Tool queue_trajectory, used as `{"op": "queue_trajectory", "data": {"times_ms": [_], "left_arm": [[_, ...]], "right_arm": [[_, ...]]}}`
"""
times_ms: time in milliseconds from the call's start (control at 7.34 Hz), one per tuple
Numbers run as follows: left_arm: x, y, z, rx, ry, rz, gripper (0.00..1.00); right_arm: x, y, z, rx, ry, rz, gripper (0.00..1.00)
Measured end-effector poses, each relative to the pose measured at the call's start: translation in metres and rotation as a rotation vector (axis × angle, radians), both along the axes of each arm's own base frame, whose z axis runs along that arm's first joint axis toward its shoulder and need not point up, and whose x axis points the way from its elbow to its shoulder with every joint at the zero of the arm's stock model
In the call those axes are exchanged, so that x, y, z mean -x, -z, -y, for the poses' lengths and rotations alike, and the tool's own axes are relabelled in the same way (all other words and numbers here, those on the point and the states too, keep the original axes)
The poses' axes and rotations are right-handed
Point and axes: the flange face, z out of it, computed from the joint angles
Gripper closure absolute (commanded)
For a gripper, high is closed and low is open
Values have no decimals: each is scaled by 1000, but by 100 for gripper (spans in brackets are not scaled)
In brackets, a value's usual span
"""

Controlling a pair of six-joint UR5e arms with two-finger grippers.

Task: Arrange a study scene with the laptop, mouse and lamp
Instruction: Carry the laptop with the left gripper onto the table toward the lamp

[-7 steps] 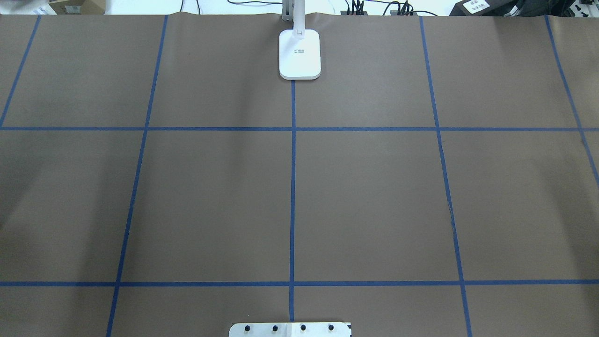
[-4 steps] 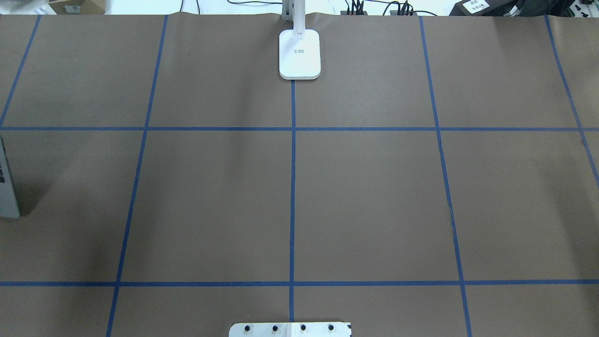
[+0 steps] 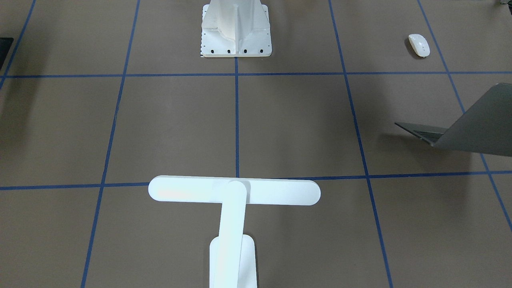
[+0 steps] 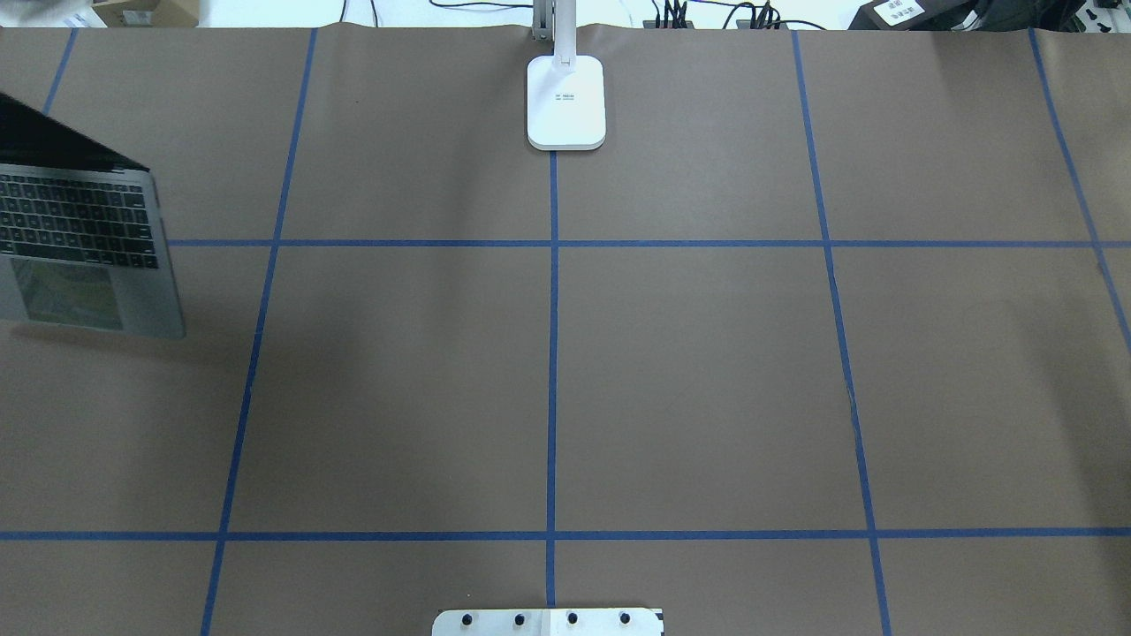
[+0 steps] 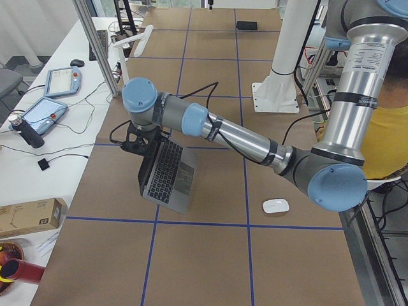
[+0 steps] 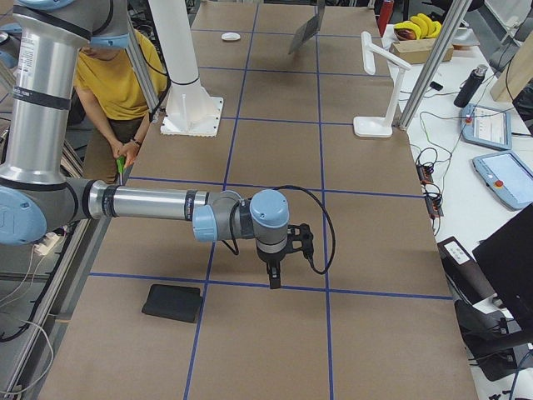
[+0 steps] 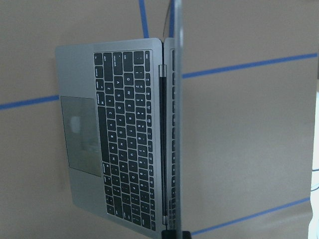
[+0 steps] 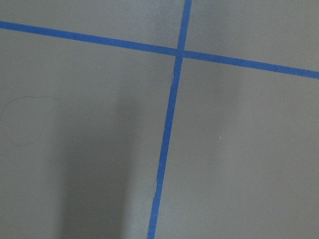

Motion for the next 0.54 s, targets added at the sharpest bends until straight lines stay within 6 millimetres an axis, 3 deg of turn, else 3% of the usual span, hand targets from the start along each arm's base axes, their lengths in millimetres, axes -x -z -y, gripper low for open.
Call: {"op": "queue_trajectory", "data": {"times_ms": [272, 545], "left_arm": [[-61, 76, 28, 36, -23, -29, 100], [-124, 140, 36, 55, -17, -28, 100]], "right_arm": [[0, 0, 0, 0, 0, 0, 0], [0, 0, 0, 0, 0, 0, 0]]}}
